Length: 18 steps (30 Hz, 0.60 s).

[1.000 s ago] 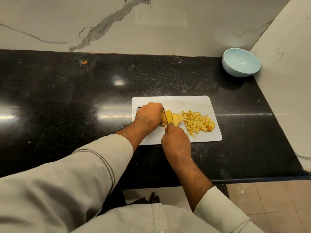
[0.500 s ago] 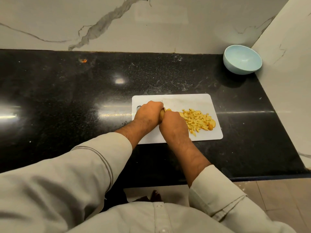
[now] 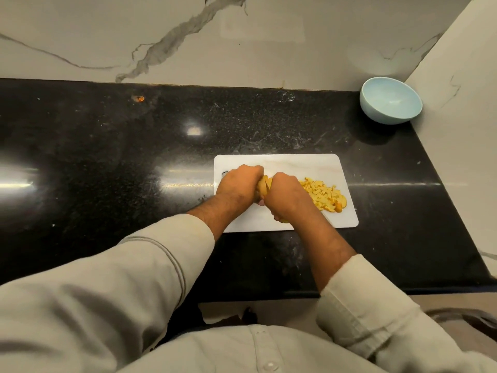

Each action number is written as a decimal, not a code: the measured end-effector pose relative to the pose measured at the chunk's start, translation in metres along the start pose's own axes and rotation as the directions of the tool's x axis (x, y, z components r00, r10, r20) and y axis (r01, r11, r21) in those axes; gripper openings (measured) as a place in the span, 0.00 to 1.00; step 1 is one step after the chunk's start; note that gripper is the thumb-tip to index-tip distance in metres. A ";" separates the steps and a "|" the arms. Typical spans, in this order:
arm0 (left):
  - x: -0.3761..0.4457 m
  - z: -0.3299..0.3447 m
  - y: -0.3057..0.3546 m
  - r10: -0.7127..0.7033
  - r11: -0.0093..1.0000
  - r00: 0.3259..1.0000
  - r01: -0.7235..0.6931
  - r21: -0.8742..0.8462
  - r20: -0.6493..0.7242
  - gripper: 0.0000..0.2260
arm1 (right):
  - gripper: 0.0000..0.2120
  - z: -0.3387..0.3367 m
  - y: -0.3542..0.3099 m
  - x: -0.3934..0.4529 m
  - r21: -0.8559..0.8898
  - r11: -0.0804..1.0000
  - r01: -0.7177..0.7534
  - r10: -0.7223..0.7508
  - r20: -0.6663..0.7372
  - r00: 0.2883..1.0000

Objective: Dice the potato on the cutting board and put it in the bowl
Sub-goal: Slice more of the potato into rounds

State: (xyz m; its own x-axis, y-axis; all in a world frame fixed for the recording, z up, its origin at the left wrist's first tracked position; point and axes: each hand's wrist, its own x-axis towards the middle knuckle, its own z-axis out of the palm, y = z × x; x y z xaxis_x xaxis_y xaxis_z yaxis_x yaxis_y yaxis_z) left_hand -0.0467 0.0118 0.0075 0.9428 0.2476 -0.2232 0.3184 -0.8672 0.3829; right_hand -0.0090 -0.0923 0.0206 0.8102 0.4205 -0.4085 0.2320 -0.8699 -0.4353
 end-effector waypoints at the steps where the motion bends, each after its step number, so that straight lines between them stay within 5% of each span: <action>1: 0.000 0.002 0.001 0.010 1.000 1.000 -0.010 0.013 -0.006 0.08 | 0.11 0.002 0.002 0.000 -0.002 1.000 -0.012 0.012 -0.004 1.000; 7: 0.001 0.004 -0.004 0.022 0.998 0.999 -0.020 0.051 -0.042 0.07 | 0.09 0.007 -0.004 -0.004 -0.026 0.999 0.041 -0.041 -0.023 0.999; 18: 0.013 -0.007 -0.005 -0.035 0.999 0.995 0.036 -0.010 0.092 0.24 | 0.05 0.044 0.030 -0.030 -0.166 0.986 0.010 -0.019 -0.056 0.998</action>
State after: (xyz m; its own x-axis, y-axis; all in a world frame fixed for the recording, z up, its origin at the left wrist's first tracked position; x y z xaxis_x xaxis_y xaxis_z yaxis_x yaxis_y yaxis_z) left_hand -0.0359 0.0227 0.0089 0.9179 0.2374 -0.3181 0.3534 -0.8534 0.3831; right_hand -0.0499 -0.1195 -0.0156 0.8346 0.4219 -0.3540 0.3261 -0.8966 -0.2998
